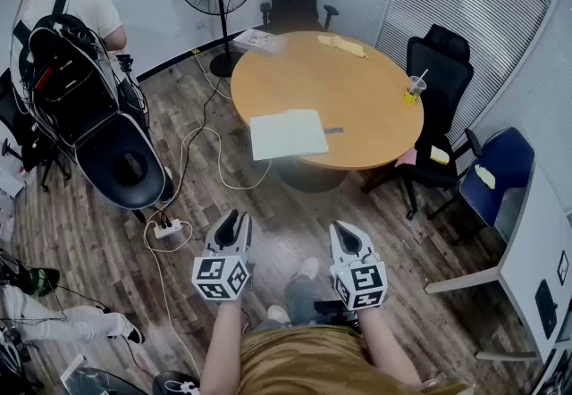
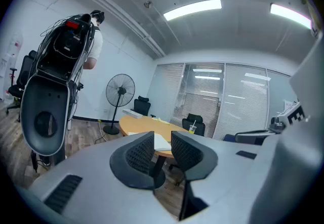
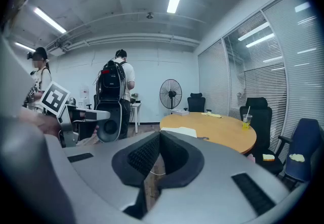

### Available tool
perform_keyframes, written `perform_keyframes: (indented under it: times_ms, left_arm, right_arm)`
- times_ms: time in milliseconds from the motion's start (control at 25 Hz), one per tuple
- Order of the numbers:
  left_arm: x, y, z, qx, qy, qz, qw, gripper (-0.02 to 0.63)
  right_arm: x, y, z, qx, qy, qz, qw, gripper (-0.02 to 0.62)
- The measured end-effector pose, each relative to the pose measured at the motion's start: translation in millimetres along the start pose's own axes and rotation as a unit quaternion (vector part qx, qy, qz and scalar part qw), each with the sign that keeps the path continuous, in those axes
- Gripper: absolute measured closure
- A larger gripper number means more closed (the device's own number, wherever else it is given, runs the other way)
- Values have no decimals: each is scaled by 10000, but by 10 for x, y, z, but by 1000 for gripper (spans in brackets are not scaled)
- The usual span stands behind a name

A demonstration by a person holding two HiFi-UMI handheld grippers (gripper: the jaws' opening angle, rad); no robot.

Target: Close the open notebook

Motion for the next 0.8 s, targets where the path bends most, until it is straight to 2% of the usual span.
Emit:
perform_keyframes:
  times_ms: [160,520,800]
  left_arm:
    - [51,-22,-113,25,-7,-19,10000,488]
    - [88,21,-19,7,-25,-71,10000,489]
    - [104,-99,357,203,-123,-100,9997,489]
  right_arm:
    - [103,10,-16,15,-5,-42,10000,584]
    - [3,6,95,30,-85,66,9999,584]
    - [-250,-93,281,100,-262,55,9996,584]
Point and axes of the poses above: the fingertips, and each gripper's own axes: z forward along the fingers, x to its left, y out of its top, the point moved 2 cm from there along -z, backward along the fingers, and after that the axes turned 8 degrees about y, right-handed, at the moved point
